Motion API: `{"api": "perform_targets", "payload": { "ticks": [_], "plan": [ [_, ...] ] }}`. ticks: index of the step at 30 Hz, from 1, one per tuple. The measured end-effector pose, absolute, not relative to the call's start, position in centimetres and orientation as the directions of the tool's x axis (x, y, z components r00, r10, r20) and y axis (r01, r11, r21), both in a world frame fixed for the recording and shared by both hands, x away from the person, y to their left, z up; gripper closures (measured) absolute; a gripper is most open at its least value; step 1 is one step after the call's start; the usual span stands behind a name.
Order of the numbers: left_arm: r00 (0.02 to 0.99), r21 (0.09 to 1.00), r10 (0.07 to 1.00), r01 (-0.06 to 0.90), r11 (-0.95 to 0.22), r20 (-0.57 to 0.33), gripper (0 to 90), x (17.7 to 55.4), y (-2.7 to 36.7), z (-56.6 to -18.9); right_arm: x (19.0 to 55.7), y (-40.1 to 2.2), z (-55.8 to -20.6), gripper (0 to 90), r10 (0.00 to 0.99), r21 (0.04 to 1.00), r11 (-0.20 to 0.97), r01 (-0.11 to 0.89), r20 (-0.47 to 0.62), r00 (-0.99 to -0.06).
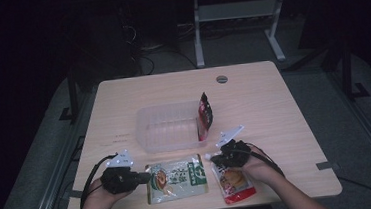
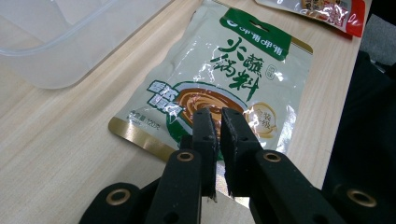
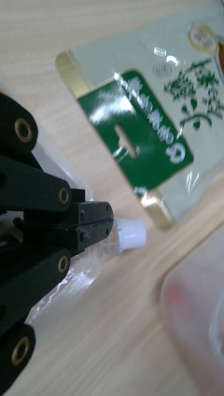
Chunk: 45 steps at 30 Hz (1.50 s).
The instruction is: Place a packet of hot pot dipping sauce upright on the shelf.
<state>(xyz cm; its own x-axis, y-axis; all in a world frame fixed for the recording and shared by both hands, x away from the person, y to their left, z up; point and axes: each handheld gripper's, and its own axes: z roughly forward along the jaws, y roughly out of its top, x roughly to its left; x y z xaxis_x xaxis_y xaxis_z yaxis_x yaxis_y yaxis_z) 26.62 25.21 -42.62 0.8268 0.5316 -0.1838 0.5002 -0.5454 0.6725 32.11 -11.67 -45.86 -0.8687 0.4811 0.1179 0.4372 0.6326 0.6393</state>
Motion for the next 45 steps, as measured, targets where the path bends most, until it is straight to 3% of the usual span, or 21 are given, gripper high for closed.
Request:
{"api": "perform_targets", "payload": {
  "ticks": [19, 24, 33, 36, 42, 45],
  "plan": [
    [0.825, 0.676, 0.533, 0.502, -0.539, -0.187, 83.9, 26.6, 25.1, -42.5, 34.8, -17.8, -45.9, 89.9, 0.668, 0.630, 0.539, 0.559, 0.085, -0.740],
    [0.831, 0.685, 0.522, 0.494, -0.535, -0.192, 86.9, 26.6, 24.8, -42.3, 34.8, -18.8, -45.5, 89.7, 0.680, 0.646, 0.496, 0.580, 0.128, -0.722],
    [0.839, 0.685, 0.509, 0.486, -0.542, -0.192, 88.5, 26.4, 24.2, -42.2, 35.0, -23.3, -44.1, 52.7, 0.676, 0.645, 0.428, 0.634, 0.237, -0.698],
    [0.838, 0.686, 0.511, 0.486, -0.542, -0.190, 88.4, 26.4, 24.3, -42.2, 35.2, -24.8, -44.4, 44.0, 0.672, 0.633, 0.413, 0.655, 0.274, -0.688],
    [0.839, 0.684, 0.510, 0.486, -0.544, -0.190, 88.5, 26.6, 24.3, -42.3, 35.6, -25.2, -45.2, 33.7, 0.649, 0.602, 0.433, 0.671, 0.309, -0.696],
    [0.843, 0.704, 0.500, 0.479, -0.525, -0.200, 89.7, 26.7, 23.6, -42.0, 35.6, -24.7, -45.5, 32.9, 0.636, 0.593, 0.460, 0.661, 0.299, -0.711]
  ]
}}
